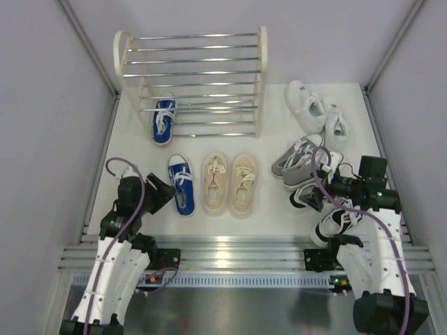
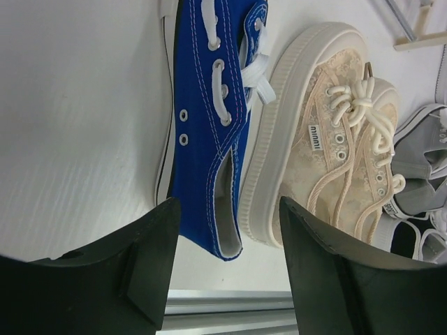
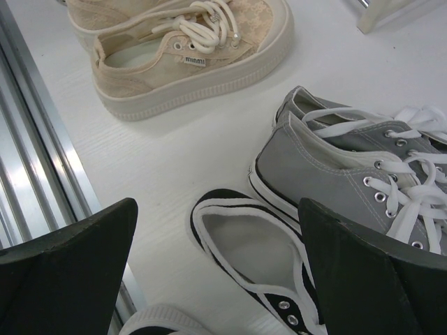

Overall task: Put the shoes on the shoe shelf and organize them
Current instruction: Place the shoe at the shoe shelf, then pick up the shoe at the center of the board.

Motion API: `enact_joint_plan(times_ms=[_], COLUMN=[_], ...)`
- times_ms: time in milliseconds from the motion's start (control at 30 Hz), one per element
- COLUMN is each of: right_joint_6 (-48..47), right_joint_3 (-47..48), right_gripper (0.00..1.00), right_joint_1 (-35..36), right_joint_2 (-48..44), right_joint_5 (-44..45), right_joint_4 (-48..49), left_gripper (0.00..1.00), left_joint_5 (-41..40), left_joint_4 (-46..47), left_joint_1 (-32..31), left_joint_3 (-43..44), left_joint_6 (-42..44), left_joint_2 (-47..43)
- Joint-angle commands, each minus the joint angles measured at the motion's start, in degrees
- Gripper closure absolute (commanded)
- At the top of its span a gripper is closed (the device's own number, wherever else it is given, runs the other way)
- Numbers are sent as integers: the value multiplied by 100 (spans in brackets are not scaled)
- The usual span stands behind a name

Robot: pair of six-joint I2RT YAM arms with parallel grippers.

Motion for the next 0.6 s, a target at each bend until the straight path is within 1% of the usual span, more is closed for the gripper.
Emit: enact_joint_plan(times_ms=[0,67,133,167,200,233,267,300,333,400,500,567], right_joint_6=[-182,-173,-173,-173,-156,-138,-138,-129,-138,-129,-138,-138], right_joint_3=[246,255,255,255,246,246,237,237,237,237,229,229], right_gripper=[1,1,1,1,0,1,1,1,1,1,1,0], right_joint_1=[-80,-80,-80,-80,-80,-80,-80,-80,-80,-89,-98,-107], right_joint_2=[-34,1,10,19,10,10,10,10,10,10,-7,-8], right_joint_5=[-205,-187,-187,-179,-170,-152,-143,-143,-135,-135,-135,-143], right_joint_4=[-9,-9,0,17,26,26,44,44,44,44,53,53], left_gripper=[37,37,37,37,37,36,36,36,35,34,34,34], left_joint_5=[92,83,-118,-241,-390,-940,-1215,-1470,-1942,-2314,-2755,-3061], left_joint_4=[51,59,68,86,86,86,77,68,59,-45,-99,-99], left_joint_1=[-105,-167,-368,-500,-806,-1018,-1272,-1823,-2081,-2695,-3084,-3225], left_joint_3=[51,7,-37,-63,-37,-11,111,156,235,384,368,341], left_joint_6=[-252,-348,-489,-690,-796,-902,-1103,-1227,-1323,-1622,-1878,-1940], left_joint_2=[87,193,281,333,455,526,605,763,860,1149,1466,1598])
